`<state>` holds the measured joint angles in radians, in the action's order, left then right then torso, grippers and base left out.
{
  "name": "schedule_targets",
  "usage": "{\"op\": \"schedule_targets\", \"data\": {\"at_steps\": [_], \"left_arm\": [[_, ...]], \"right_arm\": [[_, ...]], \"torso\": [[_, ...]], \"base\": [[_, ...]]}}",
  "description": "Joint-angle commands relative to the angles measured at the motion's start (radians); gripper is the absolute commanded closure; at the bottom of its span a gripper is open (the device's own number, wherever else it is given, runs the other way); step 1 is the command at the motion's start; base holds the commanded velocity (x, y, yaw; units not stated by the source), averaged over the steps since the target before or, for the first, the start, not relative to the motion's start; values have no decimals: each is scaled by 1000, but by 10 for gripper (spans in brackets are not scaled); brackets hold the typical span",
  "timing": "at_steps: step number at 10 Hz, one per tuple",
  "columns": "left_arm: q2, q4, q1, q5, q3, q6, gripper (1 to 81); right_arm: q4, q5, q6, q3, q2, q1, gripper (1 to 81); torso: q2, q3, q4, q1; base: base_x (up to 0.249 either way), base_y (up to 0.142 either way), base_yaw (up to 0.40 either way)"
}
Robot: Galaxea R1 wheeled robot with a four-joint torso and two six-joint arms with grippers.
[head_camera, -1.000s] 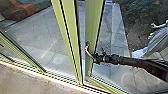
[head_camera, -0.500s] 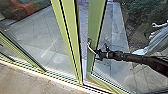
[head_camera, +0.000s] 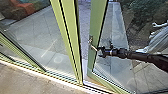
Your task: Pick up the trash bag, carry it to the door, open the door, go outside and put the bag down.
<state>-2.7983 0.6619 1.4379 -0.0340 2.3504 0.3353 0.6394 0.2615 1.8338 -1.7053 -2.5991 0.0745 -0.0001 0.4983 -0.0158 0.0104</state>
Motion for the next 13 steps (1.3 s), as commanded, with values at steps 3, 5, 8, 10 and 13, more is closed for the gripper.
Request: {"op": "schedule_targets", "data": {"at_steps": [3, 5, 8, 10, 13], "left_arm": [[11, 1, 17, 97, -11, 2, 811], [9, 1, 17, 97, -14, 2, 811], [9, 1, 17, 97, -13, 2, 811], [11, 1, 17, 98, -13, 2, 811], [11, 1, 17, 98, -11, 2, 811]], "right_arm": [[-43, 248, 67, -59, 109, -112, 10], [-43, 248, 65, -59, 110, -112, 10], [-41, 248, 62, -68, 112, -113, 10], [-41, 248, 45, -75, 133, -121, 10], [-43, 243, 45, -52, 193, -132, 10]], "torso": [[0, 0, 0, 0], [0, 0, 0, 0], [0, 0, 0, -1], [0, 0, 0, -1], [0, 0, 0, 0]], "base": [[0, 0, 0], [72, 0, 0], [91, 0, 0], [0, 0, 0], [0, 0, 0]]}}
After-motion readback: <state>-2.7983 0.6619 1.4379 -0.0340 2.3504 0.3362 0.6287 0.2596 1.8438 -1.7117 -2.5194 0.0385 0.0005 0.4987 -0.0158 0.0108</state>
